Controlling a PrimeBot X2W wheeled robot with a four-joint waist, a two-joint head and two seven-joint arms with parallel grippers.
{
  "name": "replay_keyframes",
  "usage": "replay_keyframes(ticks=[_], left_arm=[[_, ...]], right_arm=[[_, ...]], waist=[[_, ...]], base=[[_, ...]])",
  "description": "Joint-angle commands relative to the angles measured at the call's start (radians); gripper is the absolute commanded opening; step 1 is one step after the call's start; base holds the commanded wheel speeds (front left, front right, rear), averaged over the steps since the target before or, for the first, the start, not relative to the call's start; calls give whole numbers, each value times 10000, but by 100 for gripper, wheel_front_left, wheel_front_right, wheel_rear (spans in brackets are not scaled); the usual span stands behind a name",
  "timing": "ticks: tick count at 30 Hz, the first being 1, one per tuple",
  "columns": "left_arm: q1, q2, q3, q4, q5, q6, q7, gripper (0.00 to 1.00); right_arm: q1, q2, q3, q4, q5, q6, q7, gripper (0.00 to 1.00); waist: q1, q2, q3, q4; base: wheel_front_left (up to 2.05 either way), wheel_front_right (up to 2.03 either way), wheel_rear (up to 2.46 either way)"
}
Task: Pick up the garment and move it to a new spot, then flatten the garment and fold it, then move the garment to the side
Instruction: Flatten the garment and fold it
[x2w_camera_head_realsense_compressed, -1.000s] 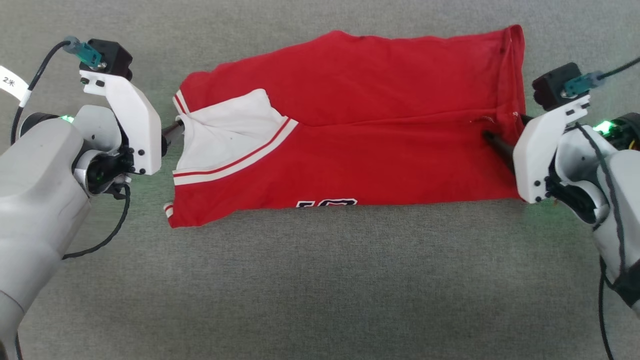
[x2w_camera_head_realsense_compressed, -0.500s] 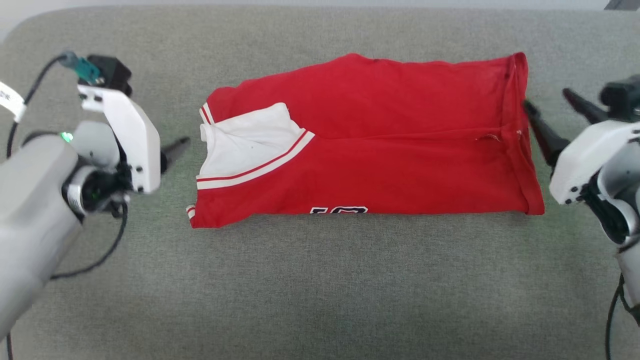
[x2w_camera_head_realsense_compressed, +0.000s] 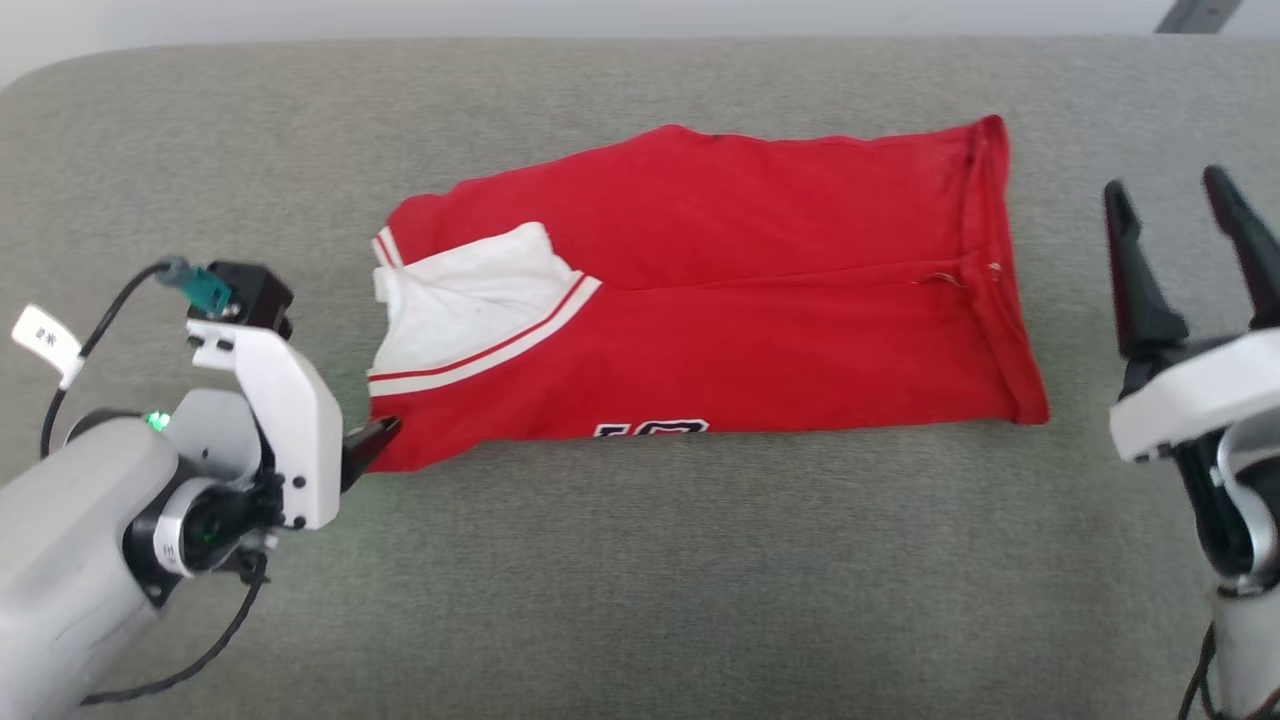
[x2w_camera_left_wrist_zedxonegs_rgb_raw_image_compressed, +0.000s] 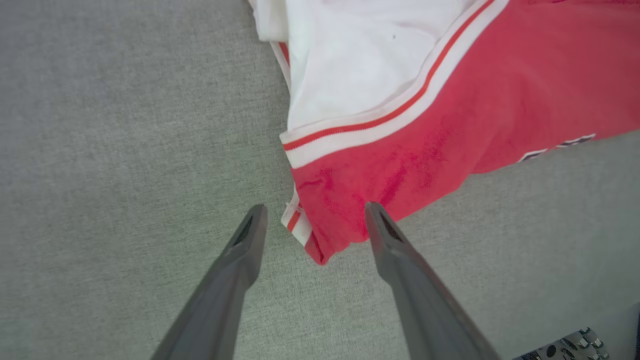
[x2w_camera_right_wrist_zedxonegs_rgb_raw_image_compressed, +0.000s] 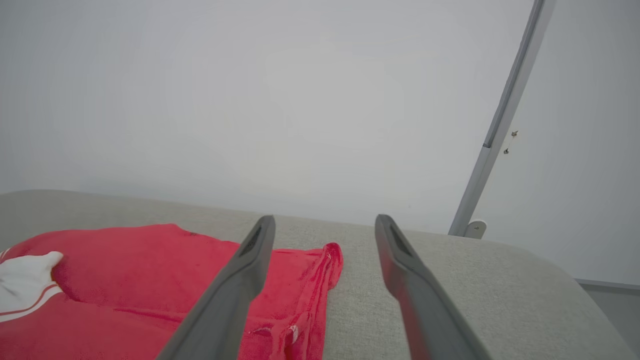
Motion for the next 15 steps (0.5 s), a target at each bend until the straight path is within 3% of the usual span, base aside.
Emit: replay_keyframes(ticks=[1,7,15], left_arm=[[185,59,41,-20,-80,108,-79,100],[598,182,15,399,-171,246,-257,100],[826,-315,59,1682,-487,-101,-342,100]], right_arm=[[207,137,-117,-251,-128,-22,-65,100],[978,803,-420,-1066,-319,-18,35,100],[1726,1278,-504,-1492,-297,-16,394,100]], waist=[[0,0,26,-150],[0,0,98,-563],[0,0,161,-949]], base=[[0,0,0],[0,0,0],[0,0,0]])
